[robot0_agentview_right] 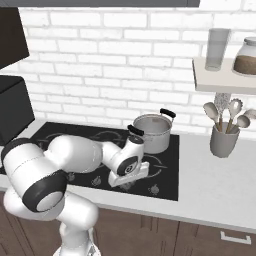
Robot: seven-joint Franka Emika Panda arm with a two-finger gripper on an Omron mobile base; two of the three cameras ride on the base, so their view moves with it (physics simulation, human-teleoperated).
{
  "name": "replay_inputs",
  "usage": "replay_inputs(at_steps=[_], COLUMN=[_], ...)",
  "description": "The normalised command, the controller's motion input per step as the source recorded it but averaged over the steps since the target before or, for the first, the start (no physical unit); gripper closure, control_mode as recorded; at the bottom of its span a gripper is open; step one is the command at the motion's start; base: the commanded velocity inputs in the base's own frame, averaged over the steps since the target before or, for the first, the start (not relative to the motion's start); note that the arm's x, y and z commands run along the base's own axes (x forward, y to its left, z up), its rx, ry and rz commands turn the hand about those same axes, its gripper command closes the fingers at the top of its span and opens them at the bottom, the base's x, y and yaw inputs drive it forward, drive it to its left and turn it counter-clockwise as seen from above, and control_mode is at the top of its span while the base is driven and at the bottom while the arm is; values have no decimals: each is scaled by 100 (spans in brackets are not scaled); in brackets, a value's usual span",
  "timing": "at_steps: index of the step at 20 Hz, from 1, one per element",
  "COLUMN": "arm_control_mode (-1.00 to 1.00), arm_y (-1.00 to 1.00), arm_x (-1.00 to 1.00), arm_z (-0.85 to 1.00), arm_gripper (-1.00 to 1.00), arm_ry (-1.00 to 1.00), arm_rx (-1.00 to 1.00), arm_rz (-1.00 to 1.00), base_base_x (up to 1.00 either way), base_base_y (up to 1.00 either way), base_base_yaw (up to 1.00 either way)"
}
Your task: Turn off the rear right burner of the stove.
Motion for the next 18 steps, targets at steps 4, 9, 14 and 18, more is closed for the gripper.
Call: replay_inputs(at_steps=[4,9,14,18], arm_control_mode=[-100,-100,-100,-100], arm_y=[0,0,-11,-9], arm_x=[0,0,0,-3], arm_z=[0,0,0,0], arm_gripper=[100,100,100,100], arm_ry=[17,16,11,2], arm_rx=[4,5,7,3], arm_rz=[-66,-70,-75,-79], base_base_x=[0,0,0,0], base_base_y=[0,0,0,0], base_base_yaw=[0,0,0,0])
